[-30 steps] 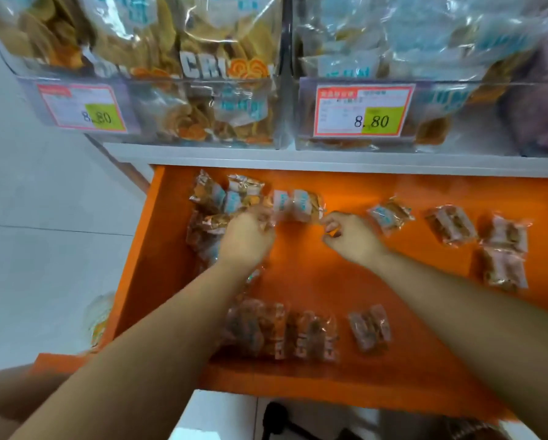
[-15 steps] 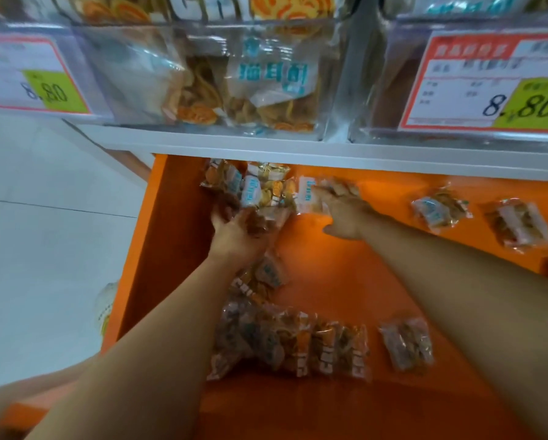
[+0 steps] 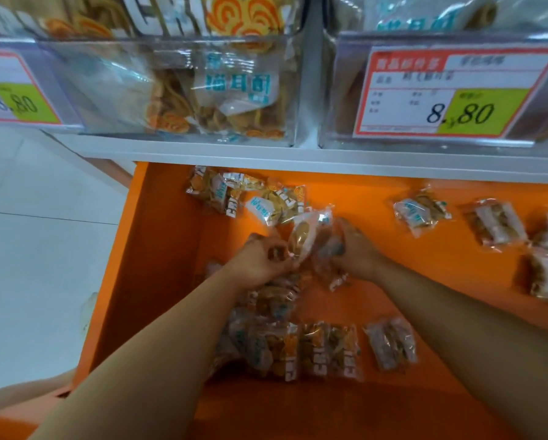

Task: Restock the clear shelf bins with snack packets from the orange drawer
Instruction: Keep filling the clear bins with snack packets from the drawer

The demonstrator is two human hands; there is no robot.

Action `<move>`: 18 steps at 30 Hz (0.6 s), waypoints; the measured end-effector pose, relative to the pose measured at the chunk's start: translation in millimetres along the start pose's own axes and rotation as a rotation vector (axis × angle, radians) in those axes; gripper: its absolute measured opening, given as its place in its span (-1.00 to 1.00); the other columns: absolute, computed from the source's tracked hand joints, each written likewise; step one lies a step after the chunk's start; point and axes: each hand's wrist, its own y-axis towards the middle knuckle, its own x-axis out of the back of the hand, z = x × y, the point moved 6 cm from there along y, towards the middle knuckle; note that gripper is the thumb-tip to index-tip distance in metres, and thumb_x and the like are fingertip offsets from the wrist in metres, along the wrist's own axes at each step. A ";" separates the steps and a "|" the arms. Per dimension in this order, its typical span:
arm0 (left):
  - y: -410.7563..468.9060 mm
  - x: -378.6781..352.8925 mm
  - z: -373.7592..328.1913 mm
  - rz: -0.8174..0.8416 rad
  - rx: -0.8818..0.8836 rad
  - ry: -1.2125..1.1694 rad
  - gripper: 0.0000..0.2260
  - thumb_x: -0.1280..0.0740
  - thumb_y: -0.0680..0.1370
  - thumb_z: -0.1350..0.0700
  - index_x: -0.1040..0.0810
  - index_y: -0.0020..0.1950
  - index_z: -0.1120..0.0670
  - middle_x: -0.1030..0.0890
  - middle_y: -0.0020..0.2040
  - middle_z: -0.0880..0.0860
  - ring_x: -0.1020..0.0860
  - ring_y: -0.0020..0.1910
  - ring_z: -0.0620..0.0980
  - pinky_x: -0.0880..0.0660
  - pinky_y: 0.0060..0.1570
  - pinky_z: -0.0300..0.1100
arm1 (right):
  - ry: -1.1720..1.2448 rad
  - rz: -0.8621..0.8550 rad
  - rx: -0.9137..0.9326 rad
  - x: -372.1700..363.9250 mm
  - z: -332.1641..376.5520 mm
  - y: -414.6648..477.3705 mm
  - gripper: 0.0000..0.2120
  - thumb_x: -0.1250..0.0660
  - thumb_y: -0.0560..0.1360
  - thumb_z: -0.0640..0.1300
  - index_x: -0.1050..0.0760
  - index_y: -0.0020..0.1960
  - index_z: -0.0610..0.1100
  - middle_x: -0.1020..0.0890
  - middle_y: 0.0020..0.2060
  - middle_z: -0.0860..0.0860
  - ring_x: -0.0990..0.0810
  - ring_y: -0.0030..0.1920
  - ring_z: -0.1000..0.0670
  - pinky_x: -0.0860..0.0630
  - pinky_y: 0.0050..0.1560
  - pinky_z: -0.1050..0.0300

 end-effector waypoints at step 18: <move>-15.8 4.3 -48.2 -0.114 -0.284 -0.205 -0.59 -0.39 0.53 0.15 -0.44 0.35 -0.06 -0.56 0.12 -0.13 -0.52 -0.02 -0.30 -0.39 -0.18 -0.58 | 0.202 -0.003 0.141 35.5 24.5 -30.5 -0.73 -0.46 0.42 -0.20 -0.51 0.08 -0.03 -0.59 -0.10 0.12 -0.57 -0.08 0.08 -0.47 -0.13 0.30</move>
